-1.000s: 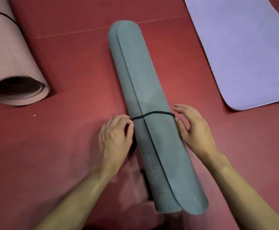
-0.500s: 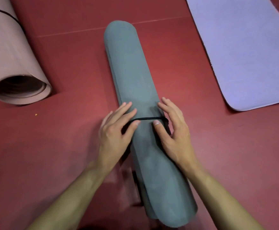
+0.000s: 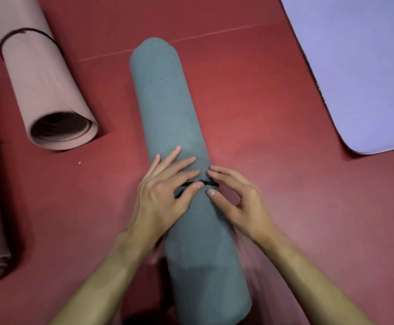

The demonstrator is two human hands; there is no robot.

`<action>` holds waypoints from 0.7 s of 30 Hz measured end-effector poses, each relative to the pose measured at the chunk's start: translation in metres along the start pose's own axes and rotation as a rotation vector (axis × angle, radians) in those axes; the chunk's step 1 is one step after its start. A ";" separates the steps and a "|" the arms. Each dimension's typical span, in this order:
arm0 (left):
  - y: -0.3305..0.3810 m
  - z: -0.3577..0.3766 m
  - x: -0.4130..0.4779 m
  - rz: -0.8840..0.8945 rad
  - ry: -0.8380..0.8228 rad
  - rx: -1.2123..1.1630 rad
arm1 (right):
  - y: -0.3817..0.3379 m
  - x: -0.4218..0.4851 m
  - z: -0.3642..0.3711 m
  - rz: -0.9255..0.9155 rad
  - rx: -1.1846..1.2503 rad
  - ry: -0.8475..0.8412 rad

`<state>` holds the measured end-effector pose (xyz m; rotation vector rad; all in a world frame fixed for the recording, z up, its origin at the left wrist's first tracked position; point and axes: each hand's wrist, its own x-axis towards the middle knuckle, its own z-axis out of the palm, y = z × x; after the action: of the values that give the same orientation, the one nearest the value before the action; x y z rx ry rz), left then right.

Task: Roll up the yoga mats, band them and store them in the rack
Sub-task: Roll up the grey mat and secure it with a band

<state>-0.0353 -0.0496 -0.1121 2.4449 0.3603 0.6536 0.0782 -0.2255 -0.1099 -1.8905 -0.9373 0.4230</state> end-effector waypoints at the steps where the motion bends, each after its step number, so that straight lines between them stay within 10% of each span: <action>1: -0.004 -0.006 -0.005 -0.017 -0.006 -0.006 | 0.002 0.000 -0.001 0.021 0.006 -0.007; 21: -0.029 -0.042 0.034 -0.055 0.103 0.266 | -0.039 0.079 0.047 -0.228 -0.306 0.091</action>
<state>-0.0317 0.0062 -0.0872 2.6456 0.5876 0.7514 0.0826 -0.1278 -0.0917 -2.0249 -1.1927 0.0573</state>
